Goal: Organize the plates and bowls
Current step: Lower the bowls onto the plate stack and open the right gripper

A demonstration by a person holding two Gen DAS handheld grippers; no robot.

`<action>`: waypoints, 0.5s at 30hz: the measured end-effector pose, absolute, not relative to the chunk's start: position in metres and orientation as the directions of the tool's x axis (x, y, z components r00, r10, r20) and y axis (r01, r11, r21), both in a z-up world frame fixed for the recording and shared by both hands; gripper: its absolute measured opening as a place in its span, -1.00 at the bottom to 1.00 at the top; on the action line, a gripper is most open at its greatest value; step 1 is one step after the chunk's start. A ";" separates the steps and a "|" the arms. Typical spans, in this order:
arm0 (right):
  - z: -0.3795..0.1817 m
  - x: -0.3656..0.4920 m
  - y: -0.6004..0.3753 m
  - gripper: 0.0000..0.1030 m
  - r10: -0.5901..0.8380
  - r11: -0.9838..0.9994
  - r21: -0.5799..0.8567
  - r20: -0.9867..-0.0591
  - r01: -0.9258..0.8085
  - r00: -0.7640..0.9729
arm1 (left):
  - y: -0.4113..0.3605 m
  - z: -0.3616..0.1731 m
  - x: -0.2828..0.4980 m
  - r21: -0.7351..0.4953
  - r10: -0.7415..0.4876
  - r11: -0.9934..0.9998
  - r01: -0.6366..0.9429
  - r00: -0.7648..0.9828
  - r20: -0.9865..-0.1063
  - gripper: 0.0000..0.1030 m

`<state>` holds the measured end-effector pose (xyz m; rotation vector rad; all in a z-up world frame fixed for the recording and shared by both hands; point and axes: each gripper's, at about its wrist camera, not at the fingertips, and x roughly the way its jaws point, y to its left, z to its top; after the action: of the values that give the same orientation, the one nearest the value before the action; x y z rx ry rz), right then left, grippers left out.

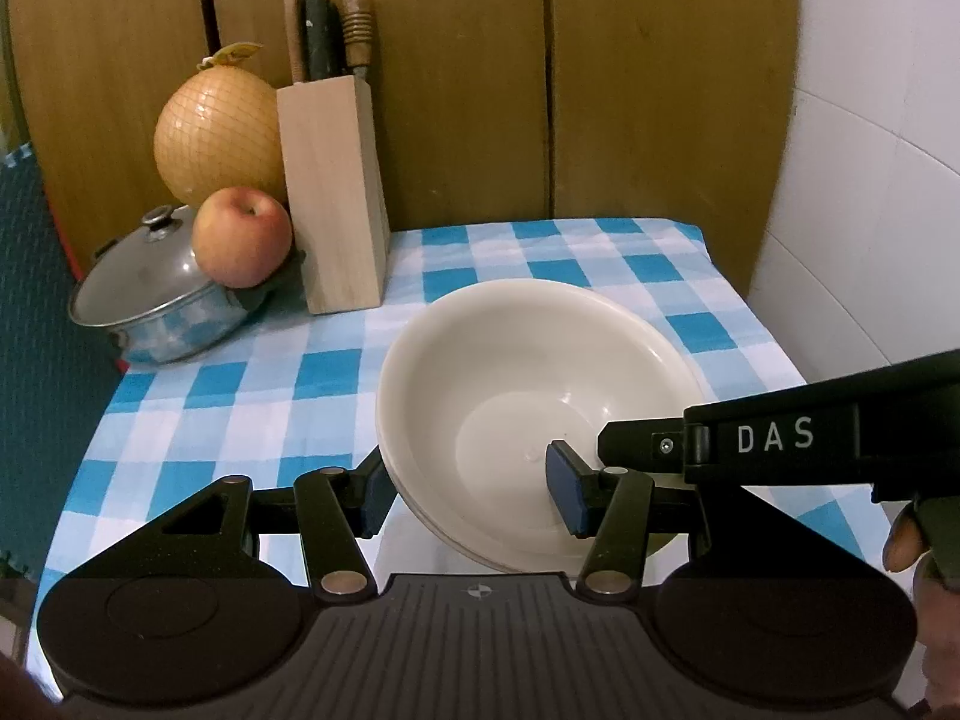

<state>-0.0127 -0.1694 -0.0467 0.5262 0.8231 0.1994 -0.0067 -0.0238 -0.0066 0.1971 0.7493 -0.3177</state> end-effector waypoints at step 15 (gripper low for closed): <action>-0.052 -0.036 -0.167 -0.80 0.372 0.858 0.513 -0.657 0.026 0.656 | -0.029 -0.013 -0.028 0.098 -0.199 0.925 0.368 0.685 -0.701 0.26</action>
<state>-0.0357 -0.1673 -0.0519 0.5160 0.8407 0.2061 -0.0282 -0.0287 -0.0126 0.2395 0.7533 -0.3212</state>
